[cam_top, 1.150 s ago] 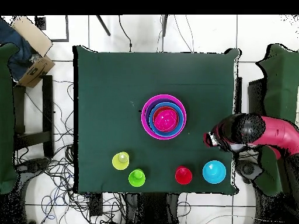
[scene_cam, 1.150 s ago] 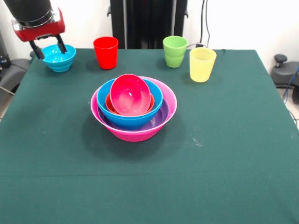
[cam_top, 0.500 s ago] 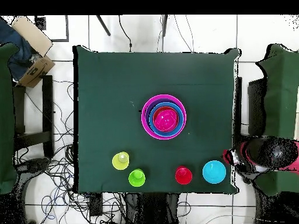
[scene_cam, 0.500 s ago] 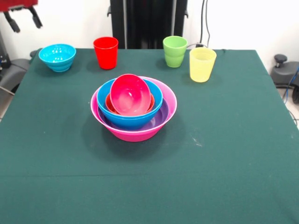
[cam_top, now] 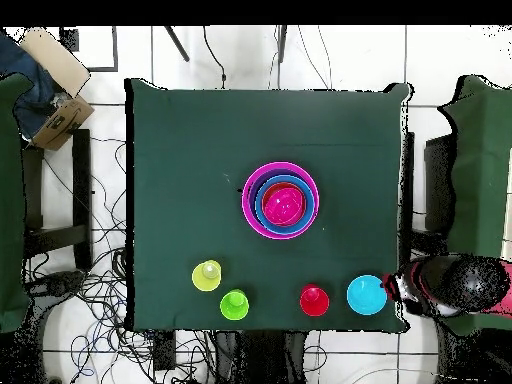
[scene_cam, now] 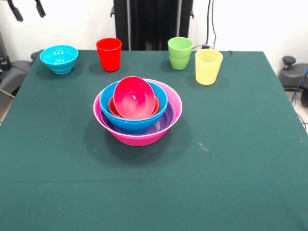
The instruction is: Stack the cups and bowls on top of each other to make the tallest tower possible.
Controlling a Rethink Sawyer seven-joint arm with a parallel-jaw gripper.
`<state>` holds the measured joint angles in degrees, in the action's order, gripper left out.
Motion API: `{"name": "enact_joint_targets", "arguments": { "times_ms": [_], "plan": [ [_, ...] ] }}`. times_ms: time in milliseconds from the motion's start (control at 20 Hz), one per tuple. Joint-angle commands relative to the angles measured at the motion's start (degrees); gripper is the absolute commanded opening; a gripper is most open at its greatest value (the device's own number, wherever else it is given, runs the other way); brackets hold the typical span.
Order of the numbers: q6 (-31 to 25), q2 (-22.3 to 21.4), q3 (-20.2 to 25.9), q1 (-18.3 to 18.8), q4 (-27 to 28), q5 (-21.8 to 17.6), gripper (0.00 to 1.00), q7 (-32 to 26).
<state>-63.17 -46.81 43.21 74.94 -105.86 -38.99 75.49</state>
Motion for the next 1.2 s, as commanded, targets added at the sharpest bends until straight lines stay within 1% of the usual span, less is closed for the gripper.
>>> {"name": "enact_joint_targets", "arguments": {
  "times_ms": [50, 300, 600, 700, 800, 900, 1000, 1150, 1200],
  "plan": [
    [12.06, -1.0, 3.04, 4.79, -14.53, -3.68, 1.0, -10.45],
    [15.12, 0.18, 2.3, 5.67, -16.0, -6.12, 1.0, -8.82],
    [13.67, 4.37, 0.29, 3.19, -11.61, -7.92, 1.0, -7.74],
    [14.01, 5.99, -0.67, 2.47, -10.3, -9.71, 1.0, -7.28],
    [15.14, 8.43, -1.29, 2.57, -9.12, -11.51, 1.0, -7.55],
    [16.75, 11.96, -2.04, 2.79, -7.46, -13.12, 1.0, -7.6],
    [17.91, 15.28, -3.15, 2.12, -5.43, -15.47, 1.0, -7.05],
    [17.98, 19.4, -3.74, 1.65, -2.19, -16.44, 1.0, -7.16],
    [17.61, 20.14, -3.67, 1.6, -1.46, -16.37, 1.0, -7.51]
  ]
}}
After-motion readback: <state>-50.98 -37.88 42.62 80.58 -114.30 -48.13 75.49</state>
